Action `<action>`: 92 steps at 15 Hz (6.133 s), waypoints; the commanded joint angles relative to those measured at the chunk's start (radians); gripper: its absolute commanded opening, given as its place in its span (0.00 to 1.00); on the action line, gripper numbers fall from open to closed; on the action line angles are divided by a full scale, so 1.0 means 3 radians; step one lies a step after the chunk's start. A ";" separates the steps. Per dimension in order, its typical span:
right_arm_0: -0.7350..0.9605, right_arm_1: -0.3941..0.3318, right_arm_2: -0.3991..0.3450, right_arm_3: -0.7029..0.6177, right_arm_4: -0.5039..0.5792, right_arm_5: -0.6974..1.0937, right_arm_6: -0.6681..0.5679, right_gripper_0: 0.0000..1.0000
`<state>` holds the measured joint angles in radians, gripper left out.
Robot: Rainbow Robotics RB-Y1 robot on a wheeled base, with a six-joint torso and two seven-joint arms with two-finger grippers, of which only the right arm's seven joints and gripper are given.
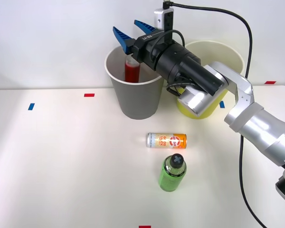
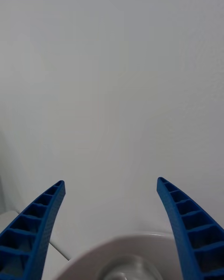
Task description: Put cans in the gray bin, plastic bottles in the light green bin
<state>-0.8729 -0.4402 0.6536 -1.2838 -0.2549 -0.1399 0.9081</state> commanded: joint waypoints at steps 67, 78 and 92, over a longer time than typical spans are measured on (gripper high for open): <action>0.5998 0.0516 -0.1325 -0.1401 0.0441 -0.2689 0.2301 1.00; 0.6049 0.0496 -0.1171 -0.1401 0.0471 -0.2627 0.2281 1.00; 0.6049 0.0496 -0.1171 -0.1401 0.0471 -0.2627 0.2281 1.00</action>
<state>0.9419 -0.2914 0.3022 -1.7043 -0.1134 -0.9282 1.5924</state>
